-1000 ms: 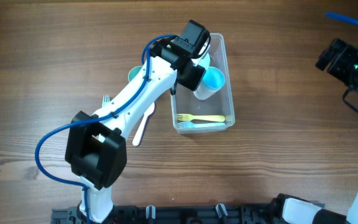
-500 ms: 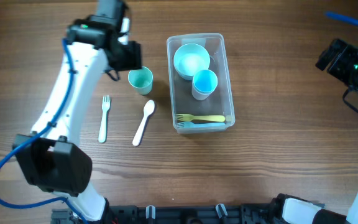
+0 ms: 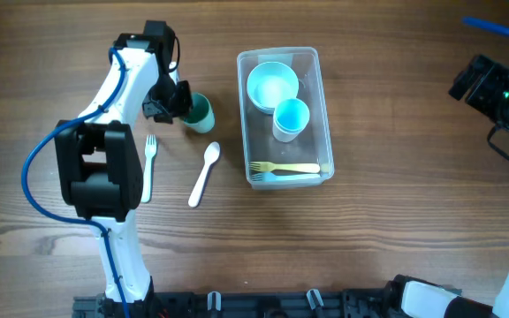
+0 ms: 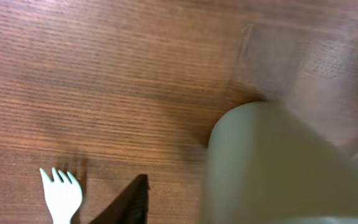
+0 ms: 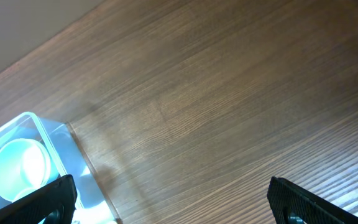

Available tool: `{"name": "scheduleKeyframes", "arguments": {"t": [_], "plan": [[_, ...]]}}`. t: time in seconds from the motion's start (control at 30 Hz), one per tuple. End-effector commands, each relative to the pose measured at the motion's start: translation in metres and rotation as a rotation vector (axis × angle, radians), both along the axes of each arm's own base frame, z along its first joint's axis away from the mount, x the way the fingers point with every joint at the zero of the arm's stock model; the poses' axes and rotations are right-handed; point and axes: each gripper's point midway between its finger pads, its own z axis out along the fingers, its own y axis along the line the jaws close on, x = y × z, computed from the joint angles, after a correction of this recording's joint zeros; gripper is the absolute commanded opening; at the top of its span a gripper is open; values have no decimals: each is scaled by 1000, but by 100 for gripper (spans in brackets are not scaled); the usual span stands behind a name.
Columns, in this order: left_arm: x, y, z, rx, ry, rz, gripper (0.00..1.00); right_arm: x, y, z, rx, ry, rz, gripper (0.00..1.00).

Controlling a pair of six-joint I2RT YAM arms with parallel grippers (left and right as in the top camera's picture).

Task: Pack container
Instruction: 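Grasp the green cup with the left gripper, then carry the green cup to the container and lower it onto cups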

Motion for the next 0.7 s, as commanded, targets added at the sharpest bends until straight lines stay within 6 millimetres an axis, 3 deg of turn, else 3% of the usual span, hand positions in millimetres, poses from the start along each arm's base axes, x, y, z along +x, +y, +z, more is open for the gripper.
{"name": "scheduleKeyframes", "arguments": {"t": [0.0,0.17,0.3,0.33,0.4,0.47,0.53,0.57,0.67], "plan": [[4,-5,3,-29,-13,0,7,1,0,-5,18,7,-15,100],[3,-18,17,-33,-47,-38,4,1,0,-5,18,7,-15,100],[4,-42,71,-50,-156,-95,4,1,0,-5,18,7,-14,100],[2,-54,105,-63,-223,-129,4,1,0,-5,18,7,-14,100],[-2,-80,150,-89,-340,-212,4,1,0,-5,18,7,-14,100],[-9,-101,174,-101,-405,-292,4,1,0,-5,18,7,-15,100],[-24,-134,187,-115,-450,-424,4,1,0,-5,18,7,-15,100],[-34,-157,188,-118,-462,-524,4,1,0,-5,18,7,-15,100],[-42,-194,182,-70,-503,-650,4,1,0,-5,18,7,-15,100]]}}
